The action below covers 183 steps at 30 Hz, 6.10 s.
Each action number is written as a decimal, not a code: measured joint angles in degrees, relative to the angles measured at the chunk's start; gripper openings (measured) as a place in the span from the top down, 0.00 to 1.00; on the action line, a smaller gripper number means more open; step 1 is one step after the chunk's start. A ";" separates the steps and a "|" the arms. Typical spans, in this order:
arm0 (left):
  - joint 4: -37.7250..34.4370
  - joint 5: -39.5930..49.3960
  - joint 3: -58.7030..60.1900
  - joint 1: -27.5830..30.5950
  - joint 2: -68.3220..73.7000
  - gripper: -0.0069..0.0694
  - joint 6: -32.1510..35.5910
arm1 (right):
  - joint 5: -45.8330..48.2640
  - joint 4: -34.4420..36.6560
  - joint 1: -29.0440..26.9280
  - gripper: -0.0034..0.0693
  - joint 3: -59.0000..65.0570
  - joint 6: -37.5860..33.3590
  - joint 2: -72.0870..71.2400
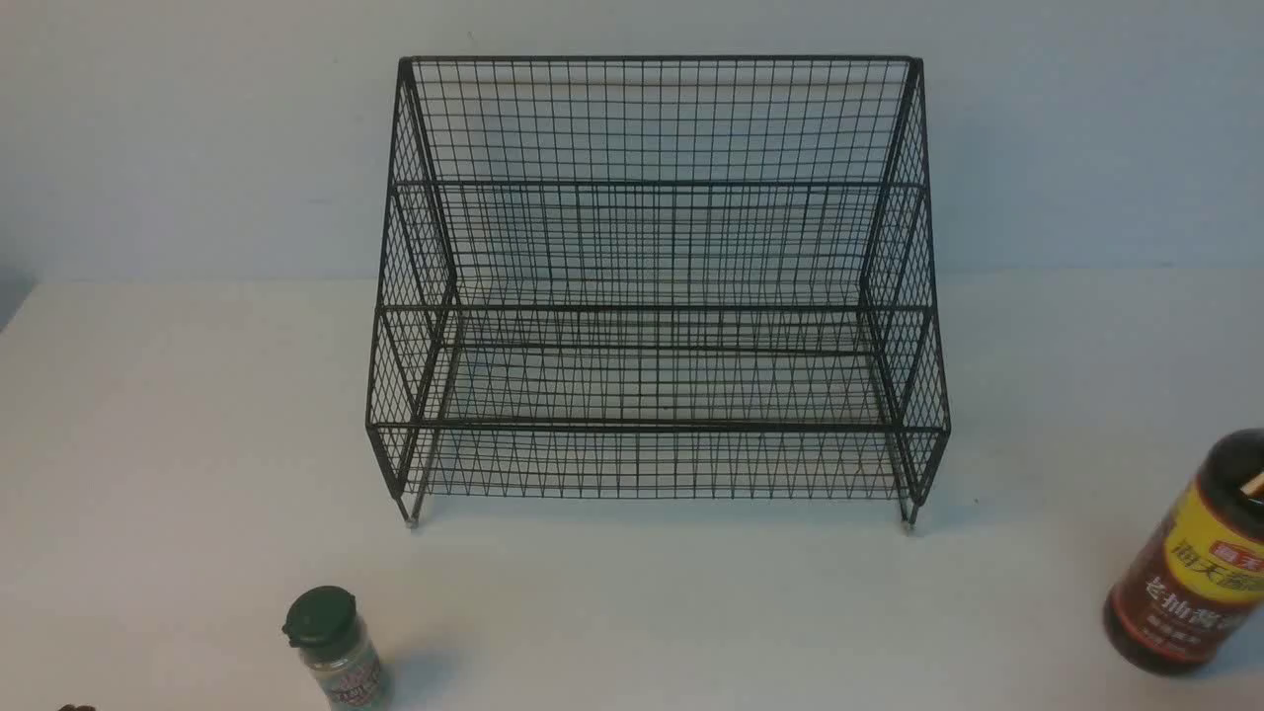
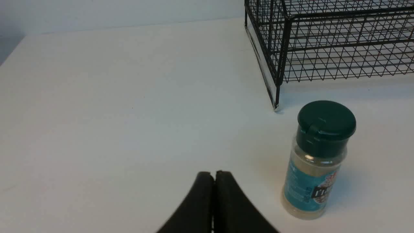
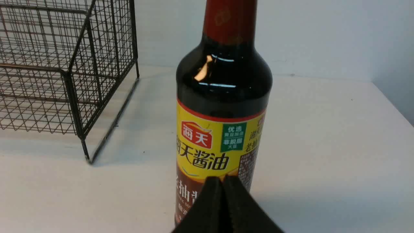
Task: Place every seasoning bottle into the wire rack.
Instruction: Use the right arm to grab the condiment bottle closest to it, then use the right arm to put the condiment bottle back on the shelf
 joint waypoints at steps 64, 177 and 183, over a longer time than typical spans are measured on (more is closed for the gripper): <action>0.00 0.00 0.00 0.00 0.00 0.93 0.00 | -1.25 47.13 0.00 0.97 -0.15 8.94 0.00; 0.00 0.00 0.00 0.00 0.00 0.93 0.00 | 4.86 66.04 15.28 0.58 -95.09 -60.84 95.07; 0.00 0.00 0.00 0.00 0.00 0.93 0.00 | 4.45 65.99 15.35 0.58 -95.27 -63.01 99.19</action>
